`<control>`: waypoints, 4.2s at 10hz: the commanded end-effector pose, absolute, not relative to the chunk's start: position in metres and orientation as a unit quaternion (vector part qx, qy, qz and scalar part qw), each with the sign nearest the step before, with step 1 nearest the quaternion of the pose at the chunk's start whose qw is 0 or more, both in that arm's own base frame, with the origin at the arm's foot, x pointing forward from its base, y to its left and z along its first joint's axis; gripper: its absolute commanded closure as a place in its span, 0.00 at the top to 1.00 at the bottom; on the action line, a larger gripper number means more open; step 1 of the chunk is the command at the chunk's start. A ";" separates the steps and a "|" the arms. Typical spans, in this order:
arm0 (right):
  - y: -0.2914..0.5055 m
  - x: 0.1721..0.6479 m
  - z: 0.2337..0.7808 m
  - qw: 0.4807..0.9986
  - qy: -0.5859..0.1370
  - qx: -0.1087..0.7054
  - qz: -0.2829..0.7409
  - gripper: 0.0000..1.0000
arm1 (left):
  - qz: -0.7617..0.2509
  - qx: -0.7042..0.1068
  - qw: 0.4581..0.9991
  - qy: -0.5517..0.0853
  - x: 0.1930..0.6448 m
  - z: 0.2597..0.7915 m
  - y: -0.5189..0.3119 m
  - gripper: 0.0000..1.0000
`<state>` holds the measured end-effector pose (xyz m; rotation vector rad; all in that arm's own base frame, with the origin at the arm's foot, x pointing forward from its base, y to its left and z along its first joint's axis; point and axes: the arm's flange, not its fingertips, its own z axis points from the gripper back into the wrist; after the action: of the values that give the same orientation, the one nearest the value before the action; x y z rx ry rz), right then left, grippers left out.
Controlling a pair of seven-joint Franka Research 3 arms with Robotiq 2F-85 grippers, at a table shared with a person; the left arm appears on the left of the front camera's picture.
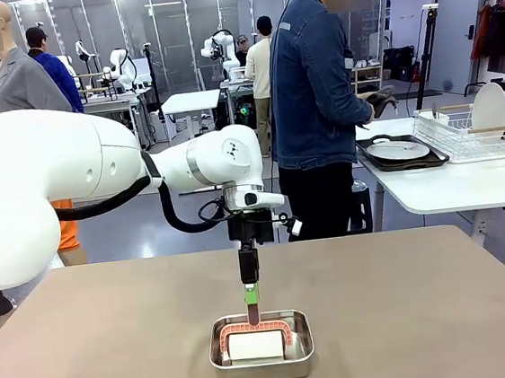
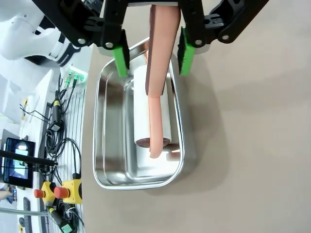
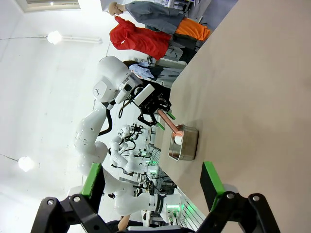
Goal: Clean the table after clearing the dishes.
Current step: When the right (or left) Handle tray is removed, use the right hand (or left hand) to clean the right (or left) side of the table with the Lint Roller.
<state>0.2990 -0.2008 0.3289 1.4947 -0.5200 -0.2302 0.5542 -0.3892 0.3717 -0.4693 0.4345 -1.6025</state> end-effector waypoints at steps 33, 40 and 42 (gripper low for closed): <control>-0.200 0.296 0.331 0.694 -0.236 0.672 -0.102 1.00 | -0.068 -0.330 0.941 -0.039 0.500 0.435 -0.101 0.20; -0.200 0.296 0.331 0.694 -0.236 0.672 -0.102 1.00 | -0.056 -0.435 0.898 -0.038 0.526 0.345 -0.056 0.20; -0.200 0.296 0.331 0.694 -0.236 0.672 -0.102 1.00 | -0.039 -0.457 0.888 -0.035 0.534 0.327 -0.058 0.20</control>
<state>0.2984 -0.2014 0.3290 1.4953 -0.5220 -0.2316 0.5260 -0.0577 0.3288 -0.8908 -0.0602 -0.0761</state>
